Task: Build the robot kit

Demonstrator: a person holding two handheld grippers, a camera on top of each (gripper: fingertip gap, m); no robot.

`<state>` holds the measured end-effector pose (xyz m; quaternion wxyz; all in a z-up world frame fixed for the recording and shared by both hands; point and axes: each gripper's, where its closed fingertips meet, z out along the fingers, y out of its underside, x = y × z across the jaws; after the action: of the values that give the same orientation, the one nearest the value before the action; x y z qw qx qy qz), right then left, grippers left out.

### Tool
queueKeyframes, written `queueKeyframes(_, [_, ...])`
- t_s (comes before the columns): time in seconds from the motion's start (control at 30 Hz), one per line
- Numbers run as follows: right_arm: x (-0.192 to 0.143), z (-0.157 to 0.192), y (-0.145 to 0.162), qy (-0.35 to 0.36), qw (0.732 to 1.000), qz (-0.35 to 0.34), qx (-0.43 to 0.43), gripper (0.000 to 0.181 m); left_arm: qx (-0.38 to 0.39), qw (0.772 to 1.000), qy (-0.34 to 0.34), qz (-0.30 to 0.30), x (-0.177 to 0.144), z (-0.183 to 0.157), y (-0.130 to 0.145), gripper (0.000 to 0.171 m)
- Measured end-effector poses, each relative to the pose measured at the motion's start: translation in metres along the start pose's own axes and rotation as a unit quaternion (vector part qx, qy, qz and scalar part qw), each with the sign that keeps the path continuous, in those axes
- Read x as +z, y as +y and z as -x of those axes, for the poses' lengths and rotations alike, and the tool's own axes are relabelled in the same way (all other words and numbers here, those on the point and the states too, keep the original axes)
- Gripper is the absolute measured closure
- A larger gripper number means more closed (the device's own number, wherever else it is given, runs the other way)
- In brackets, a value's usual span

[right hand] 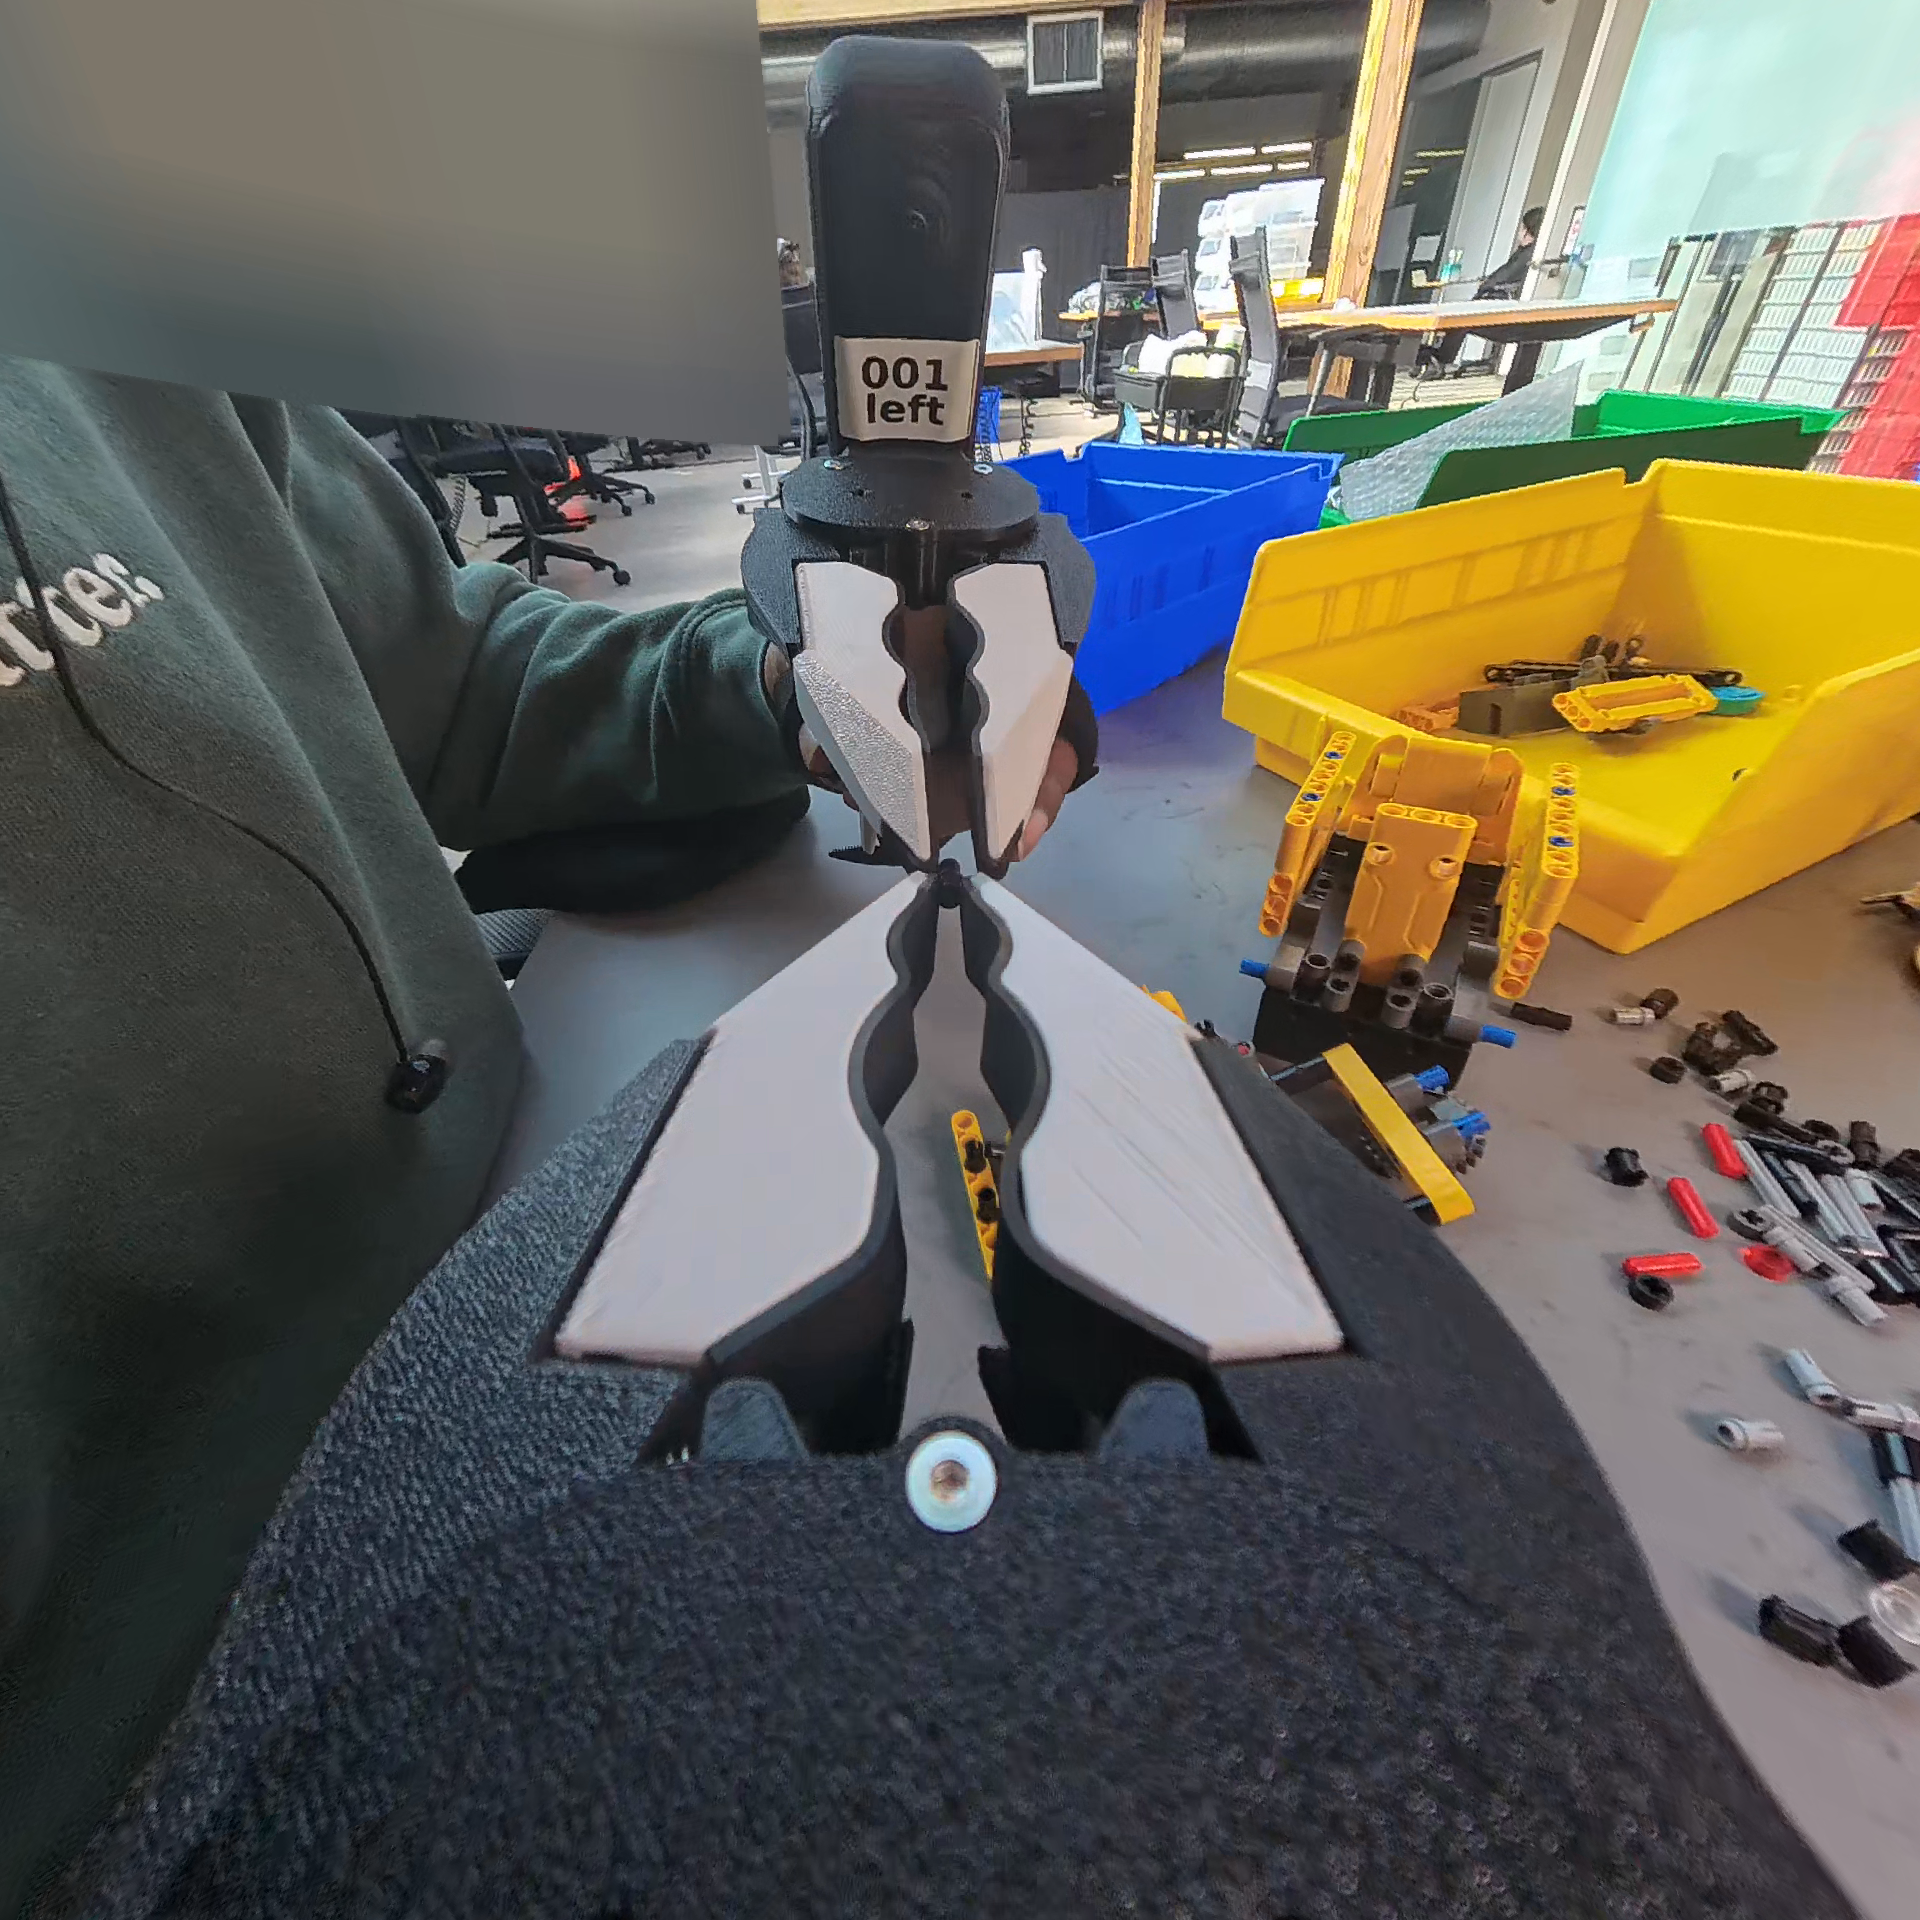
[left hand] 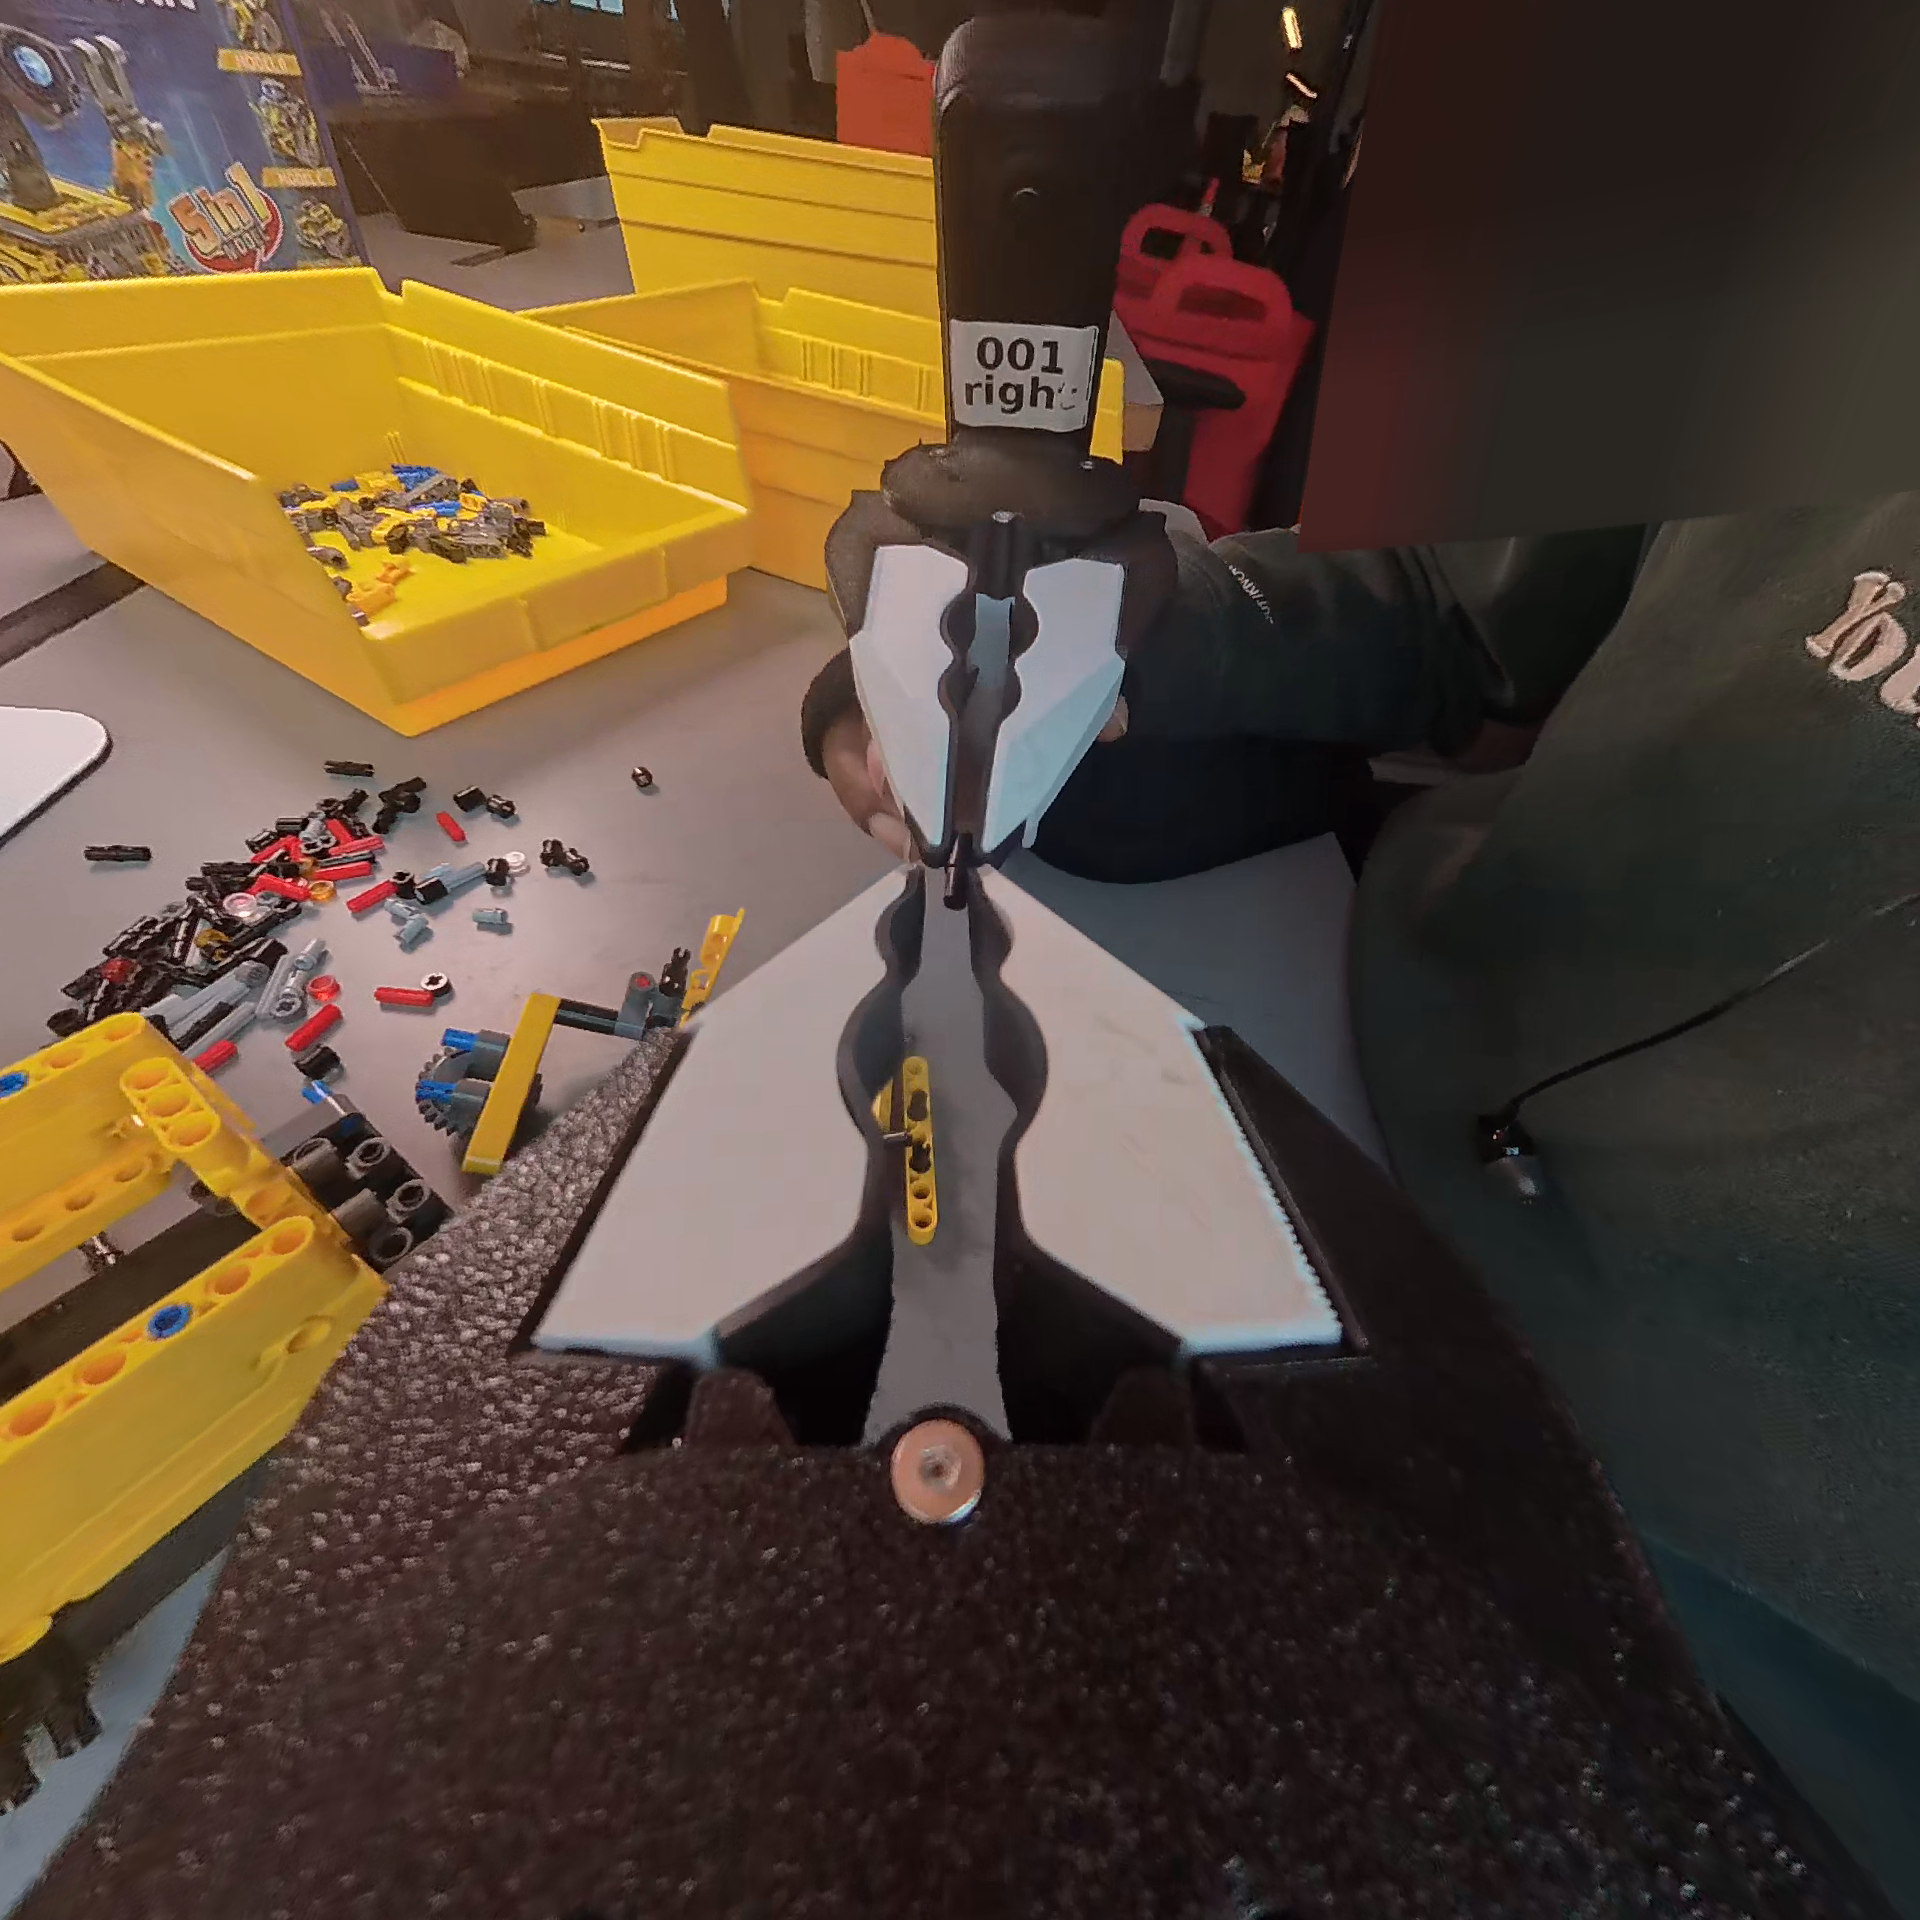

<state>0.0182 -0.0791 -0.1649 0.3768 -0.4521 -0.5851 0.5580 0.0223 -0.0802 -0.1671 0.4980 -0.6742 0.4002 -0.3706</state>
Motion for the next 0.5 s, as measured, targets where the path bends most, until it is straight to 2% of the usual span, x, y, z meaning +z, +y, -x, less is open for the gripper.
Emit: queueKeyframes(0.5, [0.0013, 0.0010, -0.0081, -0.008, 0.999, -0.029, 0.026, 0.178, 0.006, 1.000, 0.006, -0.004, -0.0010, -0.0035, -0.0041, 0.168])
